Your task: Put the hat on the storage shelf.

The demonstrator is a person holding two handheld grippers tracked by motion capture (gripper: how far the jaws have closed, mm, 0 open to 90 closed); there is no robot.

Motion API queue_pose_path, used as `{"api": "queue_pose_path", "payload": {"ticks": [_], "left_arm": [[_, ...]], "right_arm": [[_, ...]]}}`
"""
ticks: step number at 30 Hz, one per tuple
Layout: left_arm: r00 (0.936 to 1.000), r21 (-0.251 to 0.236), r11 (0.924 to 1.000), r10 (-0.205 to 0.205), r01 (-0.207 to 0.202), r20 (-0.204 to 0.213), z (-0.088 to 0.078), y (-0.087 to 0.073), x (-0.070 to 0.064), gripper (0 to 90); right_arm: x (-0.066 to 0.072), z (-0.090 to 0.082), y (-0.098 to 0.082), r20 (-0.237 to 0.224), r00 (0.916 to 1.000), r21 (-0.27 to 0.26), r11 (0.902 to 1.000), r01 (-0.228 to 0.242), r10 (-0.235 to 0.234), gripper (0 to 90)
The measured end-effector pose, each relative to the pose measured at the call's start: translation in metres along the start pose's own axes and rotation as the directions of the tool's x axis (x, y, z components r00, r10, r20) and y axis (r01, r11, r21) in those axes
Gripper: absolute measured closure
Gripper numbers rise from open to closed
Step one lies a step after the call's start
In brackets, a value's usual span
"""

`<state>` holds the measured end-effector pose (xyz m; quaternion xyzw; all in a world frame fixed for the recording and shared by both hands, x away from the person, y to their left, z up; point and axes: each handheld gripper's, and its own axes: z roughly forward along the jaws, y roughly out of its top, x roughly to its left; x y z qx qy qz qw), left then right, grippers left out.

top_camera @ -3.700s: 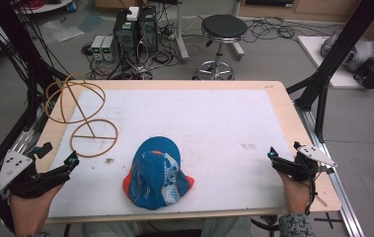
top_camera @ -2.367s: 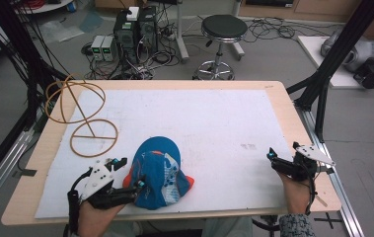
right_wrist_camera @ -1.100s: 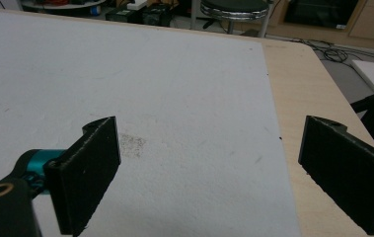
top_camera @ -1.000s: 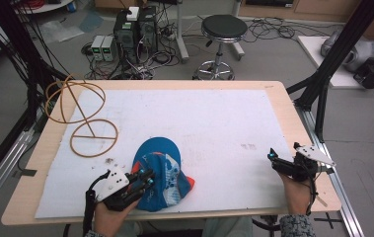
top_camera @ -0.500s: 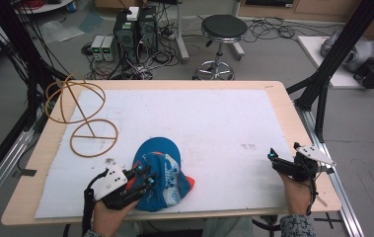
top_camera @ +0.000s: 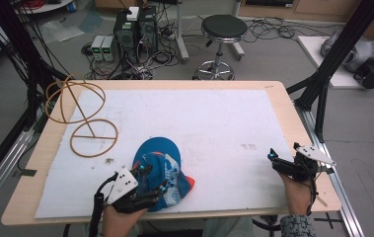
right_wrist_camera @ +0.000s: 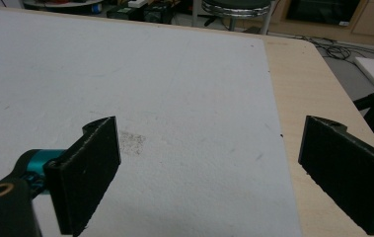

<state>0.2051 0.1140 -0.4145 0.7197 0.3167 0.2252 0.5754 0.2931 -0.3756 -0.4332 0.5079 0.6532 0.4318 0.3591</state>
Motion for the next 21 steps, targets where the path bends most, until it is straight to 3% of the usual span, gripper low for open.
{"api": "queue_pose_path", "payload": {"ticks": [12,21], "left_arm": [[0.9978,0.019,0.9980,0.060,-0.060,-0.028,0.011,-0.004,-0.013,36.2],[0.9954,0.050,0.9955,0.083,-0.081,-0.048,0.016,-0.005,-0.014,54.4]], "right_arm": [[-0.001,-0.002,-0.001,0.006,1.0000,0.003,1.0000,0.002,-0.002,8.0],[-0.004,-0.006,-0.003,0.010,0.9999,-0.001,1.0000,0.001,-0.001,8.0]]}}
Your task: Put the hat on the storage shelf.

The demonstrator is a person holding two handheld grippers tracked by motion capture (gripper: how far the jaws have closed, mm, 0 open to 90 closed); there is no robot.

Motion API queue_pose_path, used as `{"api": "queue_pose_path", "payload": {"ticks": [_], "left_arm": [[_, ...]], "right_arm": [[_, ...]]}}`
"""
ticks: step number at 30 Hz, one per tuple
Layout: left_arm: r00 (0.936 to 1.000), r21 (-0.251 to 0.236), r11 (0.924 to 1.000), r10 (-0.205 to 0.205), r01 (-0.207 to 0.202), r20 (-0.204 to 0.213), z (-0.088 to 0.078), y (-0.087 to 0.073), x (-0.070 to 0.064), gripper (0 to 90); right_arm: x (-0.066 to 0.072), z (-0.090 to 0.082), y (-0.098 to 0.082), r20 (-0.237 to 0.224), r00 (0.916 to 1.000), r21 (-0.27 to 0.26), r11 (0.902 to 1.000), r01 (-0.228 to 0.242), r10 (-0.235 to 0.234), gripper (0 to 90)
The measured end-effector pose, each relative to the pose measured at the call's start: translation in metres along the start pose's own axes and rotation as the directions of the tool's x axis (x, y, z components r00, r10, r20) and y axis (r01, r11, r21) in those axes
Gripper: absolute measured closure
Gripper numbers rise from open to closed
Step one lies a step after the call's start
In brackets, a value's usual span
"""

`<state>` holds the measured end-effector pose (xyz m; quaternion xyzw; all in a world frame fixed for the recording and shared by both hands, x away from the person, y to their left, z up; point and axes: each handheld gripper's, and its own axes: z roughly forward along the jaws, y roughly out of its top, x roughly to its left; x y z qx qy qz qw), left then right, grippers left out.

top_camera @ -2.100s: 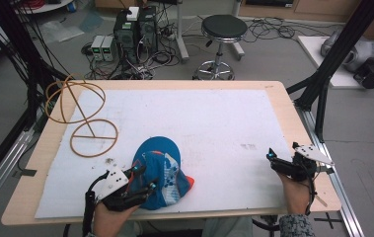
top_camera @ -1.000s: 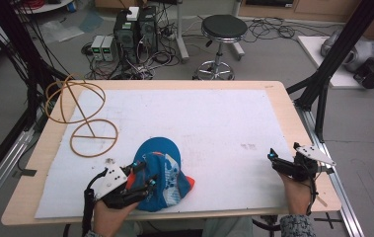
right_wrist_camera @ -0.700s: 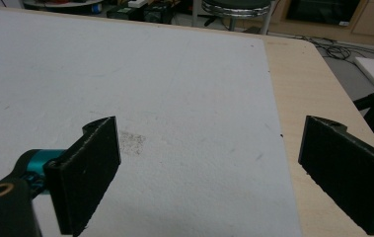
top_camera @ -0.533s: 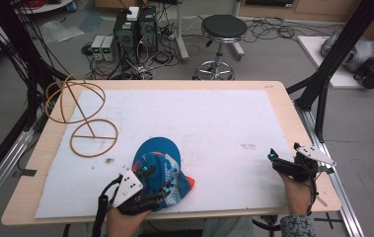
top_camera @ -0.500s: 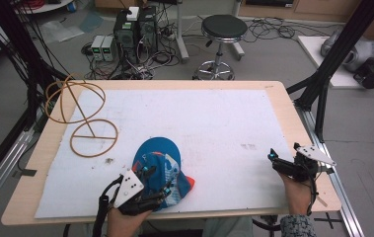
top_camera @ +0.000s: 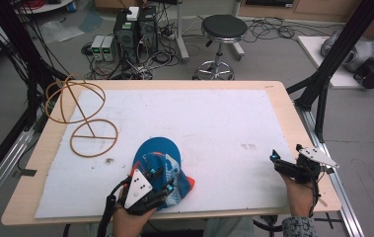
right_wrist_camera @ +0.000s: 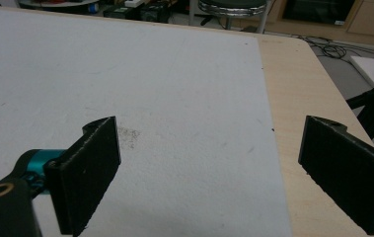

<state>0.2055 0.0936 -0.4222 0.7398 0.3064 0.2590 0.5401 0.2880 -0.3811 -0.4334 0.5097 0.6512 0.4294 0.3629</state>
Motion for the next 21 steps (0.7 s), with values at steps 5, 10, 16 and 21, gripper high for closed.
{"api": "queue_pose_path", "payload": {"ticks": [5,10,16,21], "left_arm": [[0.9999,0.006,1.0000,-0.008,0.008,0.013,-0.002,0.000,0.001,71.5],[0.9999,0.006,1.0000,-0.002,0.002,0.017,-0.003,0.001,0.002,83.4],[0.9993,-0.011,0.9999,-0.007,0.007,0.036,-0.006,0.008,0.010,88.3],[0.9980,-0.041,0.9992,-0.001,0.003,0.063,-0.010,0.021,0.024,88.5]], "right_arm": [[-0.001,-0.001,-0.001,0.007,0.9999,0.000,0.9999,-0.013,0.013,8.0],[-0.001,-0.001,-0.001,0.005,0.9999,0.001,0.9999,-0.013,0.013,8.0],[-0.001,-0.001,-0.001,0.005,0.9999,0.000,0.9999,-0.013,0.013,8.0],[-0.003,0.000,-0.001,0.008,0.9998,0.002,0.9999,-0.015,0.015,8.0]]}}
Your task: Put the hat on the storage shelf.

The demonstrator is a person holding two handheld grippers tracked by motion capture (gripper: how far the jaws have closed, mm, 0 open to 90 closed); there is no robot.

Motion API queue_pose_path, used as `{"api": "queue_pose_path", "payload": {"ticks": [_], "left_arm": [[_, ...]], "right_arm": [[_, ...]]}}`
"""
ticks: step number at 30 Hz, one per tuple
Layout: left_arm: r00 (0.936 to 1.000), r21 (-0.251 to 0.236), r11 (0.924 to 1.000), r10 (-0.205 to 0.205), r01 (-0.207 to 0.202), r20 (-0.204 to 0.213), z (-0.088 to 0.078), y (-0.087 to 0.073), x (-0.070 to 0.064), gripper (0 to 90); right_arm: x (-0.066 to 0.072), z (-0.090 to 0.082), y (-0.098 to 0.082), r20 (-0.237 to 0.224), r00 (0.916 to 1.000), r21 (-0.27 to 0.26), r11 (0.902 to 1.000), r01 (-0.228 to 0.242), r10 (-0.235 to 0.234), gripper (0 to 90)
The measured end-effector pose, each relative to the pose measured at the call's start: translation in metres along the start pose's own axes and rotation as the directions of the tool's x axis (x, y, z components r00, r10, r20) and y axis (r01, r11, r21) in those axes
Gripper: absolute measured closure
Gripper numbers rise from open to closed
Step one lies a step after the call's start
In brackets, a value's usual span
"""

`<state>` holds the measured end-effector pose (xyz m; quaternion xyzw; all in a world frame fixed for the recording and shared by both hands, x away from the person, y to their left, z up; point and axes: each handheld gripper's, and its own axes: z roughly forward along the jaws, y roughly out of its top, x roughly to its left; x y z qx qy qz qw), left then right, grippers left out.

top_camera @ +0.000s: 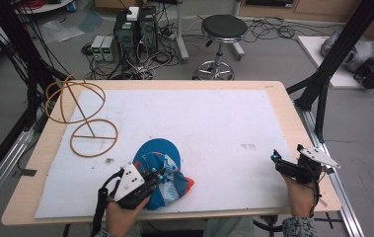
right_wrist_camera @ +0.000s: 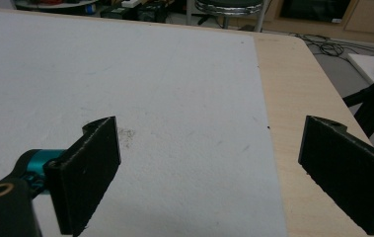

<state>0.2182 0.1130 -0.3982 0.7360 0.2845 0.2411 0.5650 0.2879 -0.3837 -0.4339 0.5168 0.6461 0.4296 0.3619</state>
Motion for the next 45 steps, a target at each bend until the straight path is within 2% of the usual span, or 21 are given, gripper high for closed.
{"api": "queue_pose_path", "payload": {"ticks": [3,4,6,7,13,16,17,18,19,22,24,26,28,29,30,31,32,36,38,40,45], "left_arm": [[0.9997,-0.015,0.9999,0.001,-0.001,0.023,-0.001,0.006,0.007,88.5],[0.9992,-0.019,0.9998,0.009,-0.008,0.040,-0.001,0.013,0.016,88.6],[0.9988,-0.022,0.9997,0.010,-0.008,0.048,-0.001,0.015,0.019,88.5],[0.9971,-0.031,0.9994,0.018,-0.015,0.074,-0.002,0.024,0.027,88.5],[0.9914,-0.046,0.9985,0.037,-0.032,0.125,-0.007,0.046,0.046,88.5],[0.9817,-0.049,0.9977,0.055,-0.046,0.182,-0.010,0.065,0.063,88.5],[0.9817,-0.049,0.9977,0.055,-0.046,0.182,-0.010,0.065,0.063,88.5],[0.9748,-0.057,0.9974,0.055,-0.044,0.216,-0.012,0.077,0.074,88.5],[0.9748,-0.057,0.9974,0.055,-0.044,0.216,-0.012,0.077,0.074,88.5],[0.9645,-0.053,0.9975,0.059,-0.046,0.258,-0.015,0.096,0.092,88.5],[0.9598,-0.048,0.9974,0.066,-0.055,0.273,-0.016,0.104,0.099,88.5],[0.9558,-0.036,0.9969,0.078,-0.070,0.283,-0.018,0.114,0.106,88.5],[0.9551,-0.031,0.9965,0.083,-0.077,0.284,-0.018,0.117,0.109,88.5],[0.9523,-0.019,0.9948,0.101,-0.100,0.288,-0.019,0.127,0.115,88.5],[0.9523,-0.019,0.9948,0.101,-0.100,0.288,-0.019,0.127,0.115,88.5],[0.9467,-0.015,0.9923,0.122,-0.123,0.298,-0.020,0.136,0.120,88.5],[0.9467,-0.015,0.9923,0.122,-0.123,0.298,-0.020,0.136,0.120,88.5],[0.9394,0.000,0.9850,0.165,-0.173,0.301,-0.021,0.153,0.128,88.5],[0.9356,-0.008,0.9845,0.169,-0.175,0.310,-0.022,0.165,0.134,88.5],[0.9349,-0.005,0.9837,0.172,-0.180,0.310,-0.022,0.167,0.135,88.5],[0.9298,-0.004,0.9772,0.203,-0.212,0.307,-0.020,0.191,0.148,88.5]], "right_arm": [[-0.001,0.000,0.000,0.003,1.0000,0.001,1.0000,-0.005,0.005,8.0],[-0.001,0.000,0.000,0.005,1.0000,0.002,1.0000,-0.002,0.002,8.0],[-0.001,0.000,0.000,0.004,1.0000,0.001,1.0000,-0.005,0.005,8.0],[-0.001,0.000,0.000,0.005,1.0000,0.000,1.0000,-0.004,0.004,8.0],[-0.002,0.001,0.000,0.008,1.0000,-0.001,1.0000,-0.004,0.004,8.0],[-0.002,0.002,0.000,0.003,0.9999,0.001,0.9999,-0.010,0.010,8.0],[-0.002,0.002,0.000,0.003,0.9999,0.001,0.9999,-0.010,0.010,8.0],[-0.002,0.002,0.000,0.003,0.9999,0.001,0.9999,-0.010,0.010,8.0],[-0.002,0.002,0.000,0.002,0.9999,0.001,0.9999,-0.011,0.011,8.0],[-0.002,0.001,0.000,0.004,0.9999,0.000,0.9999,-0.016,0.016,8.0],[-0.003,0.001,-0.001,0.004,0.9999,-0.002,0.9999,-0.015,0.015,8.0],[-0.003,0.002,-0.001,0.004,0.9998,0.000,0.9998,-0.019,0.019,8.0],[-0.003,0.003,-0.001,0.003,0.9998,0.000,0.9998,-0.019,0.019,8.0],[-0.003,0.003,-0.001,0.002,0.9999,0.003,0.9999,-0.012,0.012,8.0],[-0.003,0.003,-0.001,0.002,0.9999,0.003,0.9999,-0.012,0.012,8.0],[-0.002,0.003,0.000,0.001,0.9999,0.002,0.9999,-0.012,0.012,8.0],[-0.002,0.003,0.000,0.001,0.9999,0.002,0.9999,-0.012,0.012,8.0],[-0.003,0.003,-0.001,0.003,0.9998,0.002,0.9998,-0.017,0.017,8.0],[-0.004,0.002,-0.001,0.002,0.9998,-0.002,0.9998,-0.021,0.021,8.0],[-0.004,0.002,-0.001,0.002,0.9997,0.000,0.9997,-0.025,0.025,8.0],[-0.005,0.002,-0.001,0.000,0.9996,-0.003,0.9996,-0.029,0.029,8.0]]}}
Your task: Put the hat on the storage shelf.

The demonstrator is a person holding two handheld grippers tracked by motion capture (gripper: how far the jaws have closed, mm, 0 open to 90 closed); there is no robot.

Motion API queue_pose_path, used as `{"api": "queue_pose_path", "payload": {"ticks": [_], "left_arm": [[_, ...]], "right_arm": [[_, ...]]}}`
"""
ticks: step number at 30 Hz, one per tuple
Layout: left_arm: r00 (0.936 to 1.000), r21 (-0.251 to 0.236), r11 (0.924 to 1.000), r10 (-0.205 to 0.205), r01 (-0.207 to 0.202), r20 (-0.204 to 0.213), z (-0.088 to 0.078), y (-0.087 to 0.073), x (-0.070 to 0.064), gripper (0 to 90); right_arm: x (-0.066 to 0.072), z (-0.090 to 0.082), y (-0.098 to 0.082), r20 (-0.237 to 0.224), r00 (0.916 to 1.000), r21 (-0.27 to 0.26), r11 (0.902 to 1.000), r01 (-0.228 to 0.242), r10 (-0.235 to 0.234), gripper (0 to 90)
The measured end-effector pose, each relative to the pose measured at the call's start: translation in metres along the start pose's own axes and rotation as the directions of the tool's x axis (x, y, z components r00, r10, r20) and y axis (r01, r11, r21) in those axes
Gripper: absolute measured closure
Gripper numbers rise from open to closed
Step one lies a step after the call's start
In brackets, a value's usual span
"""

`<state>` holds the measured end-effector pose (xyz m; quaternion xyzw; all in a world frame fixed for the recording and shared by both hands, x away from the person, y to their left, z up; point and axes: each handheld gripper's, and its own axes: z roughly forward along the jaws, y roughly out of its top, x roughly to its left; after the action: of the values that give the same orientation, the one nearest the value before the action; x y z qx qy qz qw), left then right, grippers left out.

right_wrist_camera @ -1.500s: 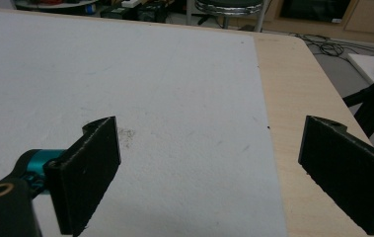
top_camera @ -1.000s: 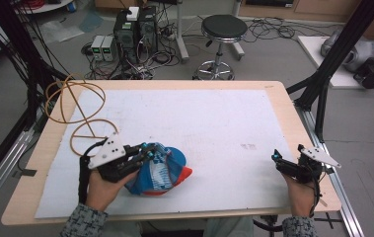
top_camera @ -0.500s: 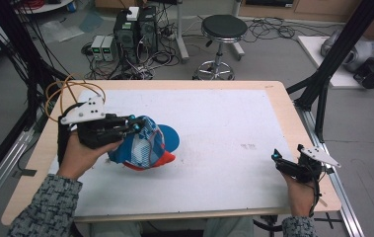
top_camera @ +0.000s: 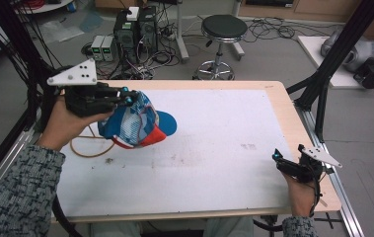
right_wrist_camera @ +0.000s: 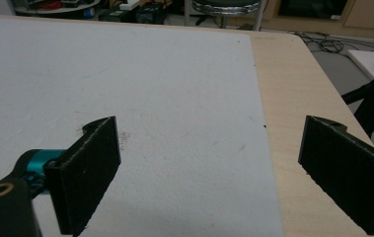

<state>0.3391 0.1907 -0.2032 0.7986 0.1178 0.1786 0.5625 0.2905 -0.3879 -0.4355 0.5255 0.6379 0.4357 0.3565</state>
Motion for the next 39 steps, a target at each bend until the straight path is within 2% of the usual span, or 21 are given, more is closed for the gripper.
{"api": "queue_pose_path", "payload": {"ticks": [6,8,12,13,14,15,16,17,18,19,21,25,29,31,32,36,37,39], "left_arm": [[0.9996,0.001,0.9997,0.023,-0.023,-0.016,-0.009,0.019,0.016,88.5],[0.9989,-0.007,0.9996,0.027,-0.027,-0.038,-0.019,0.027,0.026,88.5],[0.9974,-0.019,0.9994,0.027,-0.028,-0.067,-0.031,0.034,0.035,88.5],[0.9949,-0.019,0.9994,0.028,-0.030,-0.096,-0.040,0.038,0.040,88.5],[0.9949,-0.019,0.9994,0.028,-0.030,-0.096,-0.040,0.038,0.040,88.5],[0.9917,-0.021,0.9991,0.034,-0.037,-0.124,-0.049,0.041,0.046,88.5],[0.9917,-0.021,0.9991,0.034,-0.037,-0.124,-0.049,0.041,0.046,88.5],[0.9881,-0.017,0.9991,0.035,-0.038,-0.150,-0.058,0.042,0.052,88.5],[0.9881,-0.017,0.9991,0.035,-0.038,-0.150,-0.058,0.042,0.052,88.5],[0.9836,-0.012,0.9993,0.032,-0.035,-0.177,-0.066,0.043,0.057,88.5],[0.9818,-0.006,0.9994,0.031,-0.033,-0.188,-0.070,0.043,0.059,88.5],[0.9695,0.012,0.9998,0.020,-0.018,-0.244,-0.088,0.039,0.067,88.5],[0.9604,0.013,0.9999,0.004,0.000,-0.279,-0.100,0.030,0.071,88.5],[0.9591,0.007,1.0000,-0.004,0.006,-0.283,-0.104,0.027,0.072,88.5],[0.9563,0.003,0.9997,-0.021,0.023,-0.292,-0.110,0.019,0.073,88.5],[0.9514,0.035,0.9988,-0.022,0.034,-0.307,-0.114,0.007,0.074,88.4],[0.9514,0.035,0.9988,-0.022,0.034,-0.307,-0.114,0.007,0.074,88.5],[0.9503,0.044,0.9979,-0.032,0.048,-0.310,-0.116,-0.003,0.074,88.4]], "right_arm": [[-0.001,0.000,0.000,0.001,1.0000,0.004,1.0000,0.002,-0.002,8.0],[-0.001,0.001,0.000,0.001,1.0000,0.005,1.0000,0.006,-0.006,8.0],[-0.001,0.002,0.000,0.002,1.0000,0.005,1.0000,0.005,-0.005,8.0],[-0.001,0.002,0.000,0.002,1.0000,0.005,1.0000,0.005,-0.005,8.0],[-0.001,0.002,0.000,0.002,1.0000,0.005,1.0000,0.005,-0.005,8.0],[-0.001,0.001,0.000,0.003,1.0000,0.006,1.0000,0.001,-0.001,8.0],[-0.001,0.001,0.000,0.003,1.0000,0.006,1.0000,0.002,-0.002,8.0],[-0.002,0.001,0.000,0.003,1.0000,0.004,1.0000,0.005,-0.005,8.0],[-0.002,0.001,0.000,0.003,1.0000,0.004,1.0000,0.005,-0.005,8.0],[-0.002,0.001,0.000,0.003,1.0000,0.004,1.0000,0.002,-0.003,8.0],[-0.002,0.001,0.000,0.003,1.0000,0.005,1.0000,0.001,-0.001,8.0],[-0.001,0.001,0.000,0.002,1.0000,0.006,1.0000,0.002,-0.002,8.0],[-0.002,0.001,0.000,0.004,1.0000,0.008,1.0000,0.000,0.000,8.0],[-0.002,0.001,0.000,0.004,1.0000,0.008,1.0000,0.000,0.000,8.0],[-0.001,0.001,0.000,0.004,1.0000,0.007,1.0000,0.002,-0.002,8.0],[0.000,0.001,0.000,0.001,1.0000,0.007,1.0000,0.005,-0.005,8.0],[0.000,0.001,0.000,0.001,1.0000,0.007,1.0000,0.005,-0.005,8.0],[0.000,0.001,0.000,0.002,1.0000,0.009,0.9999,0.006,-0.006,8.0]]}}
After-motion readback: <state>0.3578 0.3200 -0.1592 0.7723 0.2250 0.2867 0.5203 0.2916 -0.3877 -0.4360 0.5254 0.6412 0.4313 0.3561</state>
